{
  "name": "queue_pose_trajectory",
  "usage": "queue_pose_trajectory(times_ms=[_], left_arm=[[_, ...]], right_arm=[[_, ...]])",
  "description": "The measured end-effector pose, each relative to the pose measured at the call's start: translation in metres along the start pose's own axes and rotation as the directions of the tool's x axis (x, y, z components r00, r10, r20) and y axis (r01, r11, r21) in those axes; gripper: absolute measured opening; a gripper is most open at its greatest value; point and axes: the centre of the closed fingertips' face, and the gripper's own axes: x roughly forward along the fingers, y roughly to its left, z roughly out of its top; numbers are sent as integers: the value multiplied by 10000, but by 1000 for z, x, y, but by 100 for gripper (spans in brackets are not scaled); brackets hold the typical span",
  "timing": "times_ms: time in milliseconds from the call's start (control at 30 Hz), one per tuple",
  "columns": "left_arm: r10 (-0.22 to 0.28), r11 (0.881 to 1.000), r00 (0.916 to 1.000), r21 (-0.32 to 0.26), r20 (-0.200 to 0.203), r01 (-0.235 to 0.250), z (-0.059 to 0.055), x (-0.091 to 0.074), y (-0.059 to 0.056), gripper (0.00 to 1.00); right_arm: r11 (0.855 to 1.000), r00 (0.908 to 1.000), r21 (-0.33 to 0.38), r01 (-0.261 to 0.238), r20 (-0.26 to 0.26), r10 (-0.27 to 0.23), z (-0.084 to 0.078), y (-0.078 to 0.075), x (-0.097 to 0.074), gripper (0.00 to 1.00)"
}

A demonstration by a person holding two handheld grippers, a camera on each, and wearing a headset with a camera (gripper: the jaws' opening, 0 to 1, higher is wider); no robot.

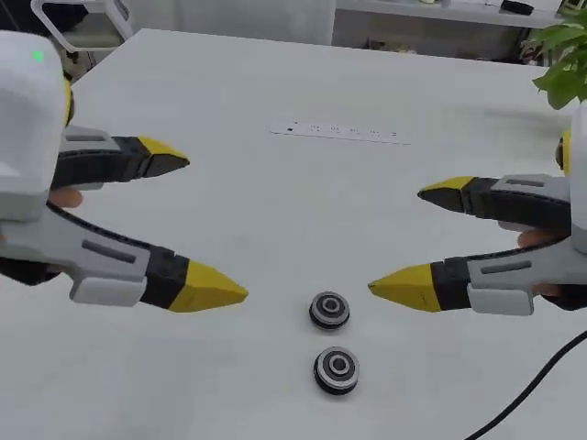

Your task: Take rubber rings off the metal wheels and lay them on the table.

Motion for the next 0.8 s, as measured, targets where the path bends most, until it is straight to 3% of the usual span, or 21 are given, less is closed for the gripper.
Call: queue_pose_trajectory(times_ms=[67,167,267,367,500,800], left_arm=[[14,9999,10000,158,23,-15,7,6,5,84],[-195,9998,9988,88,444,191,20,14,9,83],[-280,9992,9981,283,553,264,22,23,10,80],[-418,9991,9972,110,625,412,18,33,8,78],[-895,9959,9921,-30,876,901,10,47,-5,77],[-1127,9925,9857,-331,1252,1176,-6,64,-20,71]], right_arm=[[9998,9997,-71,-163,177,164,5,0,4,71],[9993,9982,-38,-370,466,371,10,0,10,70],[9989,9969,91,-466,646,459,10,-1,15,69],[9977,9956,307,-607,737,583,3,1,19,69],[9936,9938,954,-603,987,509,-3,0,21,69],[9923,9957,984,-750,614,691,-28,5,26,66]])
